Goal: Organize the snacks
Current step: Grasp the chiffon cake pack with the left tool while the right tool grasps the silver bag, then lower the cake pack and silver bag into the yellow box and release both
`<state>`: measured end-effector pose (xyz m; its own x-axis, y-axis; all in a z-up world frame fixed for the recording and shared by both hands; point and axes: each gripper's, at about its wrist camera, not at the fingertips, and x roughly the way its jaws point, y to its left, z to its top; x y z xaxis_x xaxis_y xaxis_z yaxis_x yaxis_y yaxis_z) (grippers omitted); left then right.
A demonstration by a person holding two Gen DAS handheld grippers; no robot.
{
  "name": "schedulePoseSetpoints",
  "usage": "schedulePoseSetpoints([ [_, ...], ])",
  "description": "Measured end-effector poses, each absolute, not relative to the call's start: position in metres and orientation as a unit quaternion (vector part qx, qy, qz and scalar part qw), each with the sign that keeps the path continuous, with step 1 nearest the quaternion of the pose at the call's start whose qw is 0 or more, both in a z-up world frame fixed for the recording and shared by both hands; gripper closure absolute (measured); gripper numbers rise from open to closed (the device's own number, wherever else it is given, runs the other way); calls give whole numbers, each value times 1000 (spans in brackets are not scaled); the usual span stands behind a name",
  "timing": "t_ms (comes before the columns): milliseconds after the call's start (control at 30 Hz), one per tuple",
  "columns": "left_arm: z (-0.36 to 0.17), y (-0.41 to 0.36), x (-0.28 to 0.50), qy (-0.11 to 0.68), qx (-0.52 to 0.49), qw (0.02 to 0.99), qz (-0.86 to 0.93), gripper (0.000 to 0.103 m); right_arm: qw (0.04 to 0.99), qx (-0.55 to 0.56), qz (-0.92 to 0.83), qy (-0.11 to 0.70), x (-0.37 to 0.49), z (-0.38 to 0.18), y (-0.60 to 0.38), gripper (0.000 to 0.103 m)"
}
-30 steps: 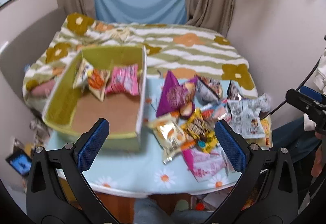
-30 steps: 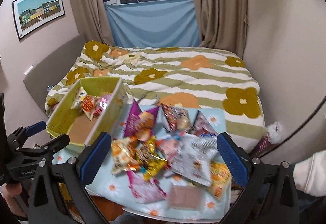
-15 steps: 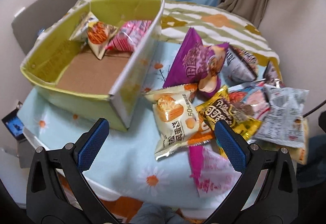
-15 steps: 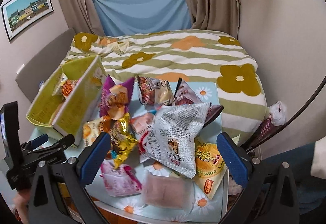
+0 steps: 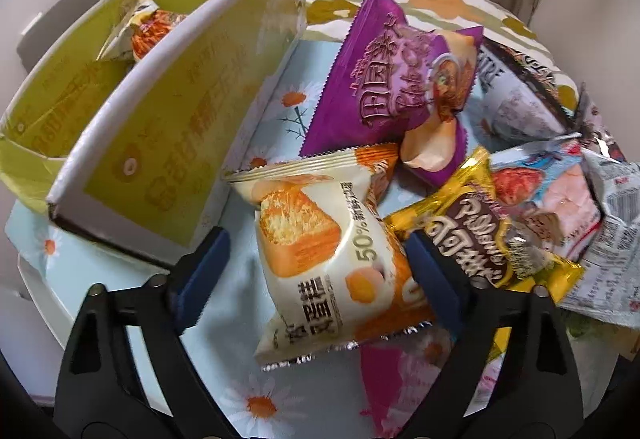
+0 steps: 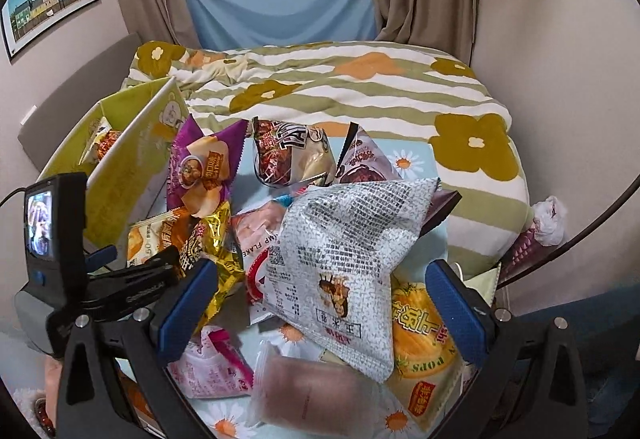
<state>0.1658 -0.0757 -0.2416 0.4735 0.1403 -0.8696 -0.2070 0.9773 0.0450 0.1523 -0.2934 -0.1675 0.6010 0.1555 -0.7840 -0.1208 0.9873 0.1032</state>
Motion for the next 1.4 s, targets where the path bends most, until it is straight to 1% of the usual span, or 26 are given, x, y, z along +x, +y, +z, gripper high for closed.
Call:
schedulePoseSetpoints([
  [200, -252, -71, 176, 521, -29, 848, 90, 16, 892, 12, 75, 445, 159, -176, -290, 0],
  [233, -252, -70, 177, 522, -29, 848, 86, 20, 892, 11, 74, 446, 159, -177, -289, 0],
  [267, -254, -72, 177, 524, -28, 847, 85, 31, 891, 10, 73, 447, 160, -178, -289, 0],
  [300, -257, -73, 180, 533, -26, 842, 81, 34, 891, 11, 71, 447, 161, -179, -288, 0],
  [467, -260, -73, 178, 540, -9, 839, 68, 37, 892, 18, 62, 447, 166, -182, -289, 0],
  [767, -253, -77, 169, 542, -3, 838, 65, 39, 892, 34, 45, 448, 177, -191, -293, 1],
  [867, -254, -80, 176, 541, -1, 839, 62, 39, 891, 37, 44, 451, 180, -195, -293, 8],
  [933, -253, -84, 177, 539, 2, 840, 61, 39, 889, 39, 43, 454, 180, -198, -292, 17],
  [1000, -252, -85, 176, 536, 4, 842, 60, 39, 887, 42, 45, 457, 181, -200, -292, 20],
  [1033, -250, -86, 176, 534, 5, 844, 59, 39, 887, 43, 46, 457, 180, -200, -291, 25],
  [1100, -250, -86, 172, 530, 7, 846, 58, 39, 888, 43, 49, 455, 179, -200, -291, 29],
  [1233, -246, -88, 167, 522, 12, 851, 56, 39, 890, 35, 50, 451, 172, -197, -288, 42],
  [1300, -241, -90, 165, 517, 16, 854, 55, 39, 891, 34, 52, 449, 169, -195, -288, 45],
  [1400, -233, -92, 159, 509, 21, 859, 54, 39, 894, 35, 54, 443, 167, -191, -289, 46],
])
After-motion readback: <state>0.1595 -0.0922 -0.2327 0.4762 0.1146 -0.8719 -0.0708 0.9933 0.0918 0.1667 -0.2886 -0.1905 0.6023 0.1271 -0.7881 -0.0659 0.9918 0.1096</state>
